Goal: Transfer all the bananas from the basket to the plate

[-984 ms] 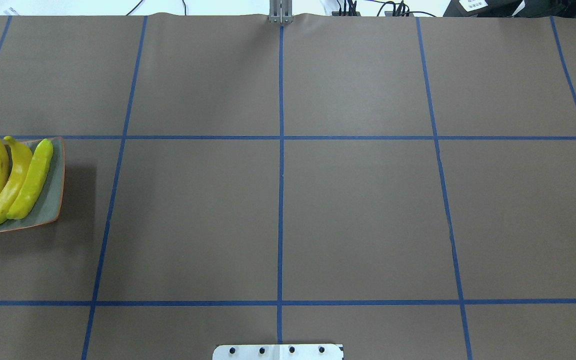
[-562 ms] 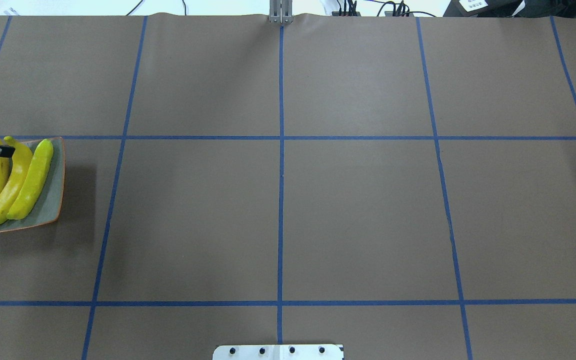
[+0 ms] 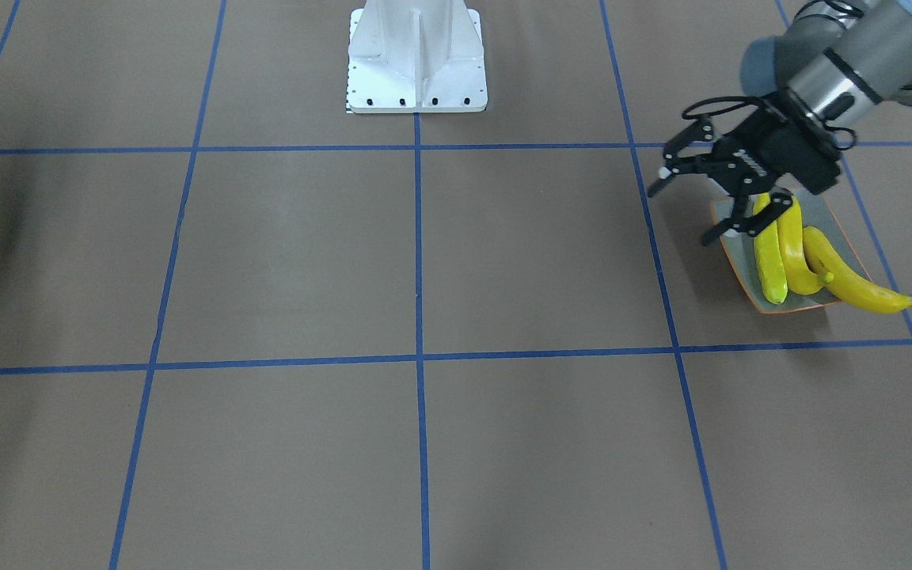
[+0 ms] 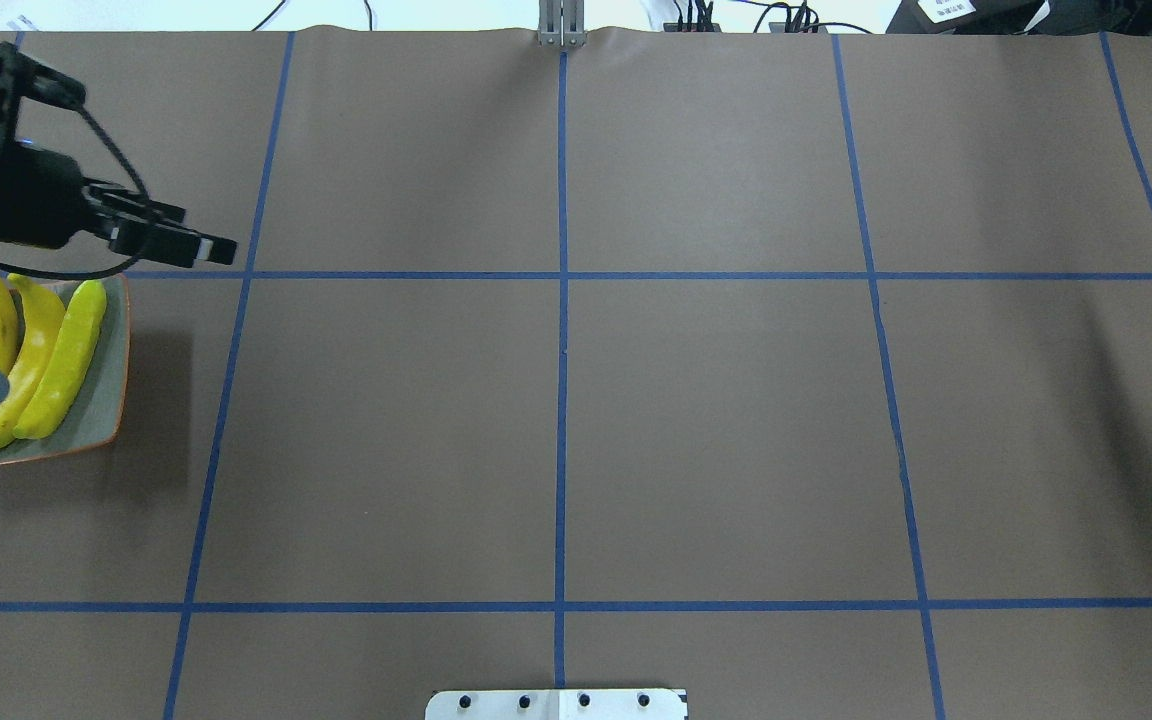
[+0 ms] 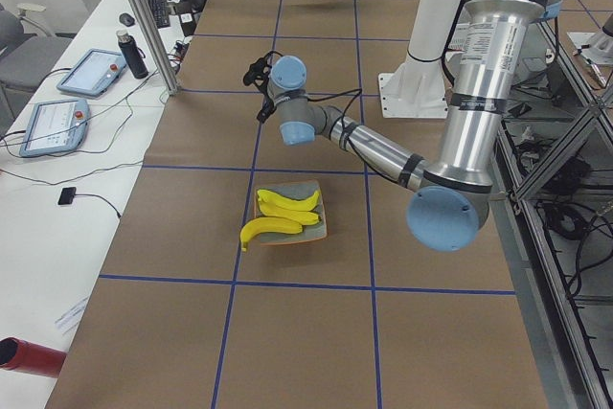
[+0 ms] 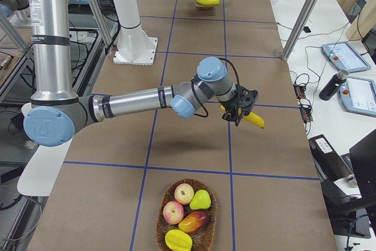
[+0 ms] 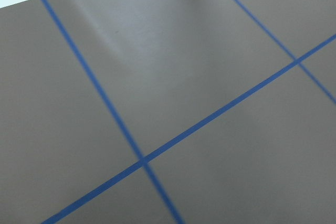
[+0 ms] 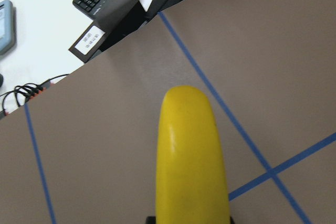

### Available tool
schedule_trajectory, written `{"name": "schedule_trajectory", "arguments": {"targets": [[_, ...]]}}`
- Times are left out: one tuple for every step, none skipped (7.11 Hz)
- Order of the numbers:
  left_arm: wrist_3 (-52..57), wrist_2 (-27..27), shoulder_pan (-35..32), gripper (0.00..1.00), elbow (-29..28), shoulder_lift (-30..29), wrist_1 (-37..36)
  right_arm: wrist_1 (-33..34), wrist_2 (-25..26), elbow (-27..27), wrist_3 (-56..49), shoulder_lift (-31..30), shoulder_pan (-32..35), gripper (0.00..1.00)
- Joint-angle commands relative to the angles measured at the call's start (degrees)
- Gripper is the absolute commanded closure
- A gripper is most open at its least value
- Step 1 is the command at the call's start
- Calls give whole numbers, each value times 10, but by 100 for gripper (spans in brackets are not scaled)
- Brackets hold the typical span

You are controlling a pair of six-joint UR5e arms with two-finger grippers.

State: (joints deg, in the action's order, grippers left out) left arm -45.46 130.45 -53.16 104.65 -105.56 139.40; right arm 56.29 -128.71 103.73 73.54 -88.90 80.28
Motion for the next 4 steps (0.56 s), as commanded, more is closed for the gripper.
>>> {"name": "schedule_trajectory", "arguments": {"targets": [[-147, -6, 95, 0, -8, -134, -1, 0, 5, 71, 138, 35, -69, 100], [-184, -6, 97, 0, -6, -153, 2, 0, 20, 91, 207, 76, -108, 100], [-221, -6, 98, 0, -7, -166, -2, 0, 61, 96, 254, 116, -157, 100], [-245, -6, 114, 0, -9, -184, -4, 1, 117, 97, 281, 156, -213, 100]]}}
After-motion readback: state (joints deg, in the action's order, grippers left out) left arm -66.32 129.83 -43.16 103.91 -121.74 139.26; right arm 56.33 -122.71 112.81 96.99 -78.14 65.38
